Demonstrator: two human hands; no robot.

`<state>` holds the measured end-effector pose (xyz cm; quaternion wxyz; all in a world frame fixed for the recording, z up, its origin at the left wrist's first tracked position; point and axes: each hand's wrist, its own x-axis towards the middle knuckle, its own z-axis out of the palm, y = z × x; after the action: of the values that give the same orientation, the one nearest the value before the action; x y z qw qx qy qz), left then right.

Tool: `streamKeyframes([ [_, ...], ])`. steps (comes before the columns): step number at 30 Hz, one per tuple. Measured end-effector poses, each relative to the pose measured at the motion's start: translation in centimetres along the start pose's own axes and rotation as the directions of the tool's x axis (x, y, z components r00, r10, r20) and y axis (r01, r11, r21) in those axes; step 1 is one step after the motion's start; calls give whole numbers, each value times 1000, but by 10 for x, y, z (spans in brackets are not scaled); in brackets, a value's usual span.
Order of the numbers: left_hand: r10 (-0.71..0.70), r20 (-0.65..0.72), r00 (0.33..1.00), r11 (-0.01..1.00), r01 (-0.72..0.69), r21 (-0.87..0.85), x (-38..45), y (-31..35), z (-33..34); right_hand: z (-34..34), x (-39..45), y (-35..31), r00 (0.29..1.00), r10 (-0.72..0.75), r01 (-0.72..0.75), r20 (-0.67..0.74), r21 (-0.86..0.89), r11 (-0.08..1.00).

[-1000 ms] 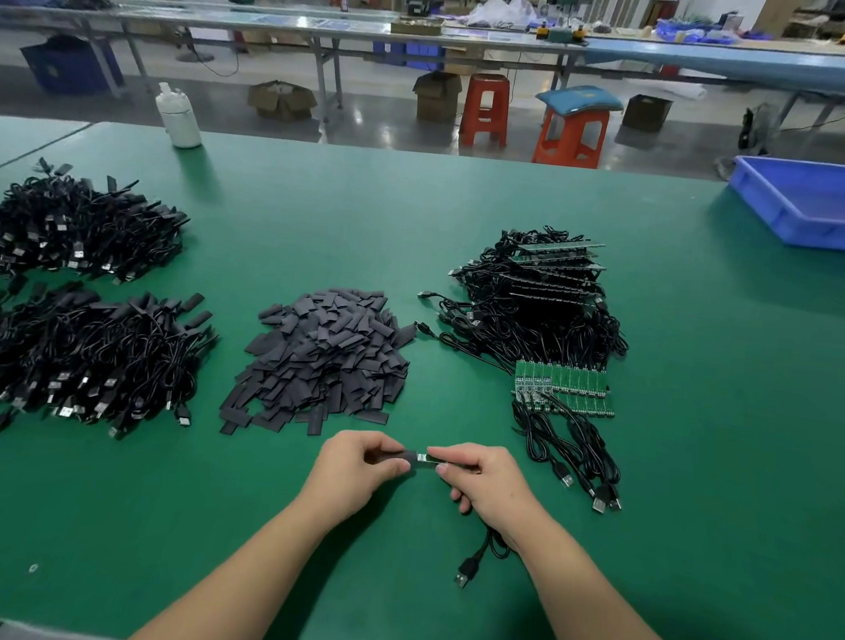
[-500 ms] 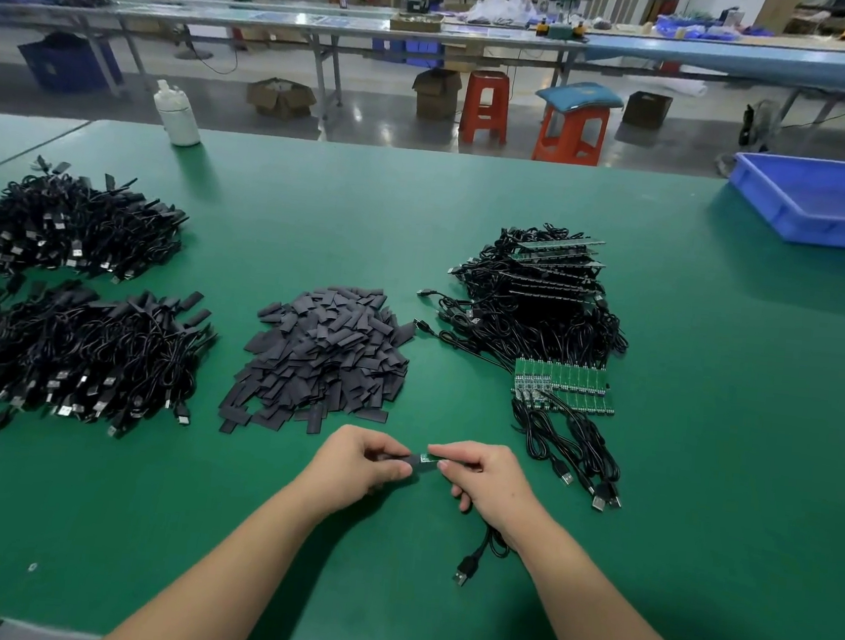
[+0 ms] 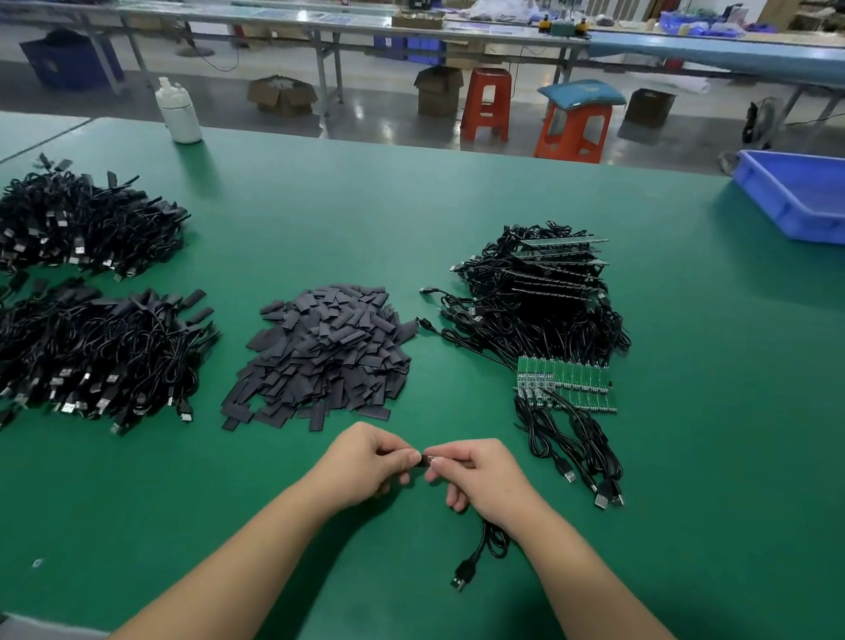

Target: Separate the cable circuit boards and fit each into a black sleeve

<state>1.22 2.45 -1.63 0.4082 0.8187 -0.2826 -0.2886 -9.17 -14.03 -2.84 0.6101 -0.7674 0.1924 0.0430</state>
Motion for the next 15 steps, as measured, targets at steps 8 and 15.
streamKeyframes([
  [8,394,23,919,695,-314,647,-8,12,-1,-10,-4,-22,992,81,-83,93,25,996],
  [15,418,-37,908,804,-351,480,-10,12,6,-14,-2,-22,988,119,-121,101,17,992],
])
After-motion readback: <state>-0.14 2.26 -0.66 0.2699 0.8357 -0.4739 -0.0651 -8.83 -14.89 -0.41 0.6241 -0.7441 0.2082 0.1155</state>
